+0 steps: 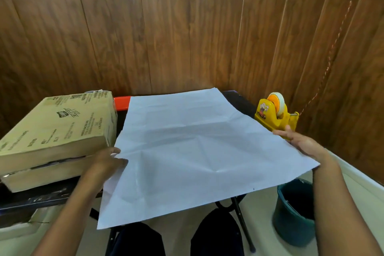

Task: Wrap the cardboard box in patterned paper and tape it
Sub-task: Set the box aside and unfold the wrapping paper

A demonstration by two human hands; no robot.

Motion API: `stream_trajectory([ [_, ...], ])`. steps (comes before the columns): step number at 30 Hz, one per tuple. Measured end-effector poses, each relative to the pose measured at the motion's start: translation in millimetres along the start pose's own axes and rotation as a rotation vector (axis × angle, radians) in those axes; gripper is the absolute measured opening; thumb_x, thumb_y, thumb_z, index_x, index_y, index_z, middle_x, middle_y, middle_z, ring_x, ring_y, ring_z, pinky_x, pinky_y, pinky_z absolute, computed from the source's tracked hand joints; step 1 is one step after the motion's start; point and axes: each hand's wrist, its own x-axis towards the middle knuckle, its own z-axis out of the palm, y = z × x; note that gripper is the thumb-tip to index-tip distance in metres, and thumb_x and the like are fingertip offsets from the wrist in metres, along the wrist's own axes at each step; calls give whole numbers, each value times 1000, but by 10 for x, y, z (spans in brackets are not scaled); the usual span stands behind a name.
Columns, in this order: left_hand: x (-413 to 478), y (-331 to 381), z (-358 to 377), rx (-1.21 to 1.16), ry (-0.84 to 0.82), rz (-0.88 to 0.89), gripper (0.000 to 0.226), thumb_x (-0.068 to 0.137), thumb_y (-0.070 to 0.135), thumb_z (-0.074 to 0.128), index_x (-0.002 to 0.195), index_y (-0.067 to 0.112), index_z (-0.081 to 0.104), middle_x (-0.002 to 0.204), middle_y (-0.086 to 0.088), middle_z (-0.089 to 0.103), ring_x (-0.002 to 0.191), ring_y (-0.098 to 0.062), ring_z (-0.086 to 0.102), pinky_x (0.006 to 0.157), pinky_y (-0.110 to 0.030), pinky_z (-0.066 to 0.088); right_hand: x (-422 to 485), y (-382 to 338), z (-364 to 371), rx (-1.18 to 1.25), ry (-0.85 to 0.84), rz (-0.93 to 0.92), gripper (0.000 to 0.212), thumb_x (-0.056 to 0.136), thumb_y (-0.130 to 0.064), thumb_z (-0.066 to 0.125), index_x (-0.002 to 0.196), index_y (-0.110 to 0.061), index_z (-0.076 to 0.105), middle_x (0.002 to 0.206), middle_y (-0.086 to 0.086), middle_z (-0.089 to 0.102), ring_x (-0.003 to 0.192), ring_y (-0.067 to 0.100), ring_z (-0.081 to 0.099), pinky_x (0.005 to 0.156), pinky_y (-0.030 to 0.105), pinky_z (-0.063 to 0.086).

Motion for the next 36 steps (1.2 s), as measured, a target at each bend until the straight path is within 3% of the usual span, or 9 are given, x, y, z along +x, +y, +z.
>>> stream_trajectory([
  [4,-123,-1,102,708,99,113,25,92,34,48,94,11,55,108,-11,57,92,-25,52,76,-32,45,6,-49,147,-692,43,-58,28,92,-18,60,119,-16,65,124,7,57,100,19,50,76,23,41],
  [7,-234,41,270,974,156,137,32,96,40,38,108,16,55,122,-11,53,113,-28,48,82,-30,42,72,13,269,-901,84,-163,32,90,-9,60,122,-15,63,129,7,57,96,18,51,59,14,40],
  [11,-312,153,461,1106,133,122,36,100,37,31,119,17,54,130,-7,47,118,-26,47,83,-29,41,191,123,387,-1018,210,-198,38,89,-20,63,127,-23,59,136,7,52,117,29,50,88,37,46],
  [13,-249,135,532,1066,63,195,37,100,36,31,122,16,53,130,-5,48,121,-25,46,91,-32,40,189,138,512,-1100,248,-246,37,90,-26,62,127,-29,59,144,7,43,127,30,41,98,47,42],
  [16,-100,40,691,1001,-135,319,48,99,42,28,140,17,36,152,-4,25,139,-23,24,110,-42,25,118,127,769,-1035,113,-301,36,91,-23,61,126,-24,59,146,5,42,129,25,43,99,31,37],
  [19,-41,-98,781,1018,-265,242,58,98,51,23,149,25,14,158,3,2,145,-22,4,114,-47,9,68,162,979,-1117,-47,-258,34,93,-25,55,127,-26,59,144,1,45,126,21,46,93,24,36],
  [24,-54,-60,694,901,-163,348,43,99,39,34,128,10,46,136,-5,44,130,-22,37,102,-36,31,94,77,1213,-883,-17,-314,26,89,-18,62,115,-17,67,131,1,58,118,18,52,80,17,33],
  [28,-65,163,478,516,-76,453,39,96,32,48,132,16,52,139,1,49,127,-15,44,99,-22,32,64,-121,1780,-611,-96,-418,24,89,-15,63,113,-12,68,114,-1,61,102,12,56,81,17,36],
  [36,120,538,-418,-110,36,384,20,97,12,47,109,12,63,97,-2,69,80,-12,64,62,-19,48,-54,-526,3188,-157,-430,-336,18,94,-4,48,102,-6,64,95,10,67,81,21,66,75,28,49],
])
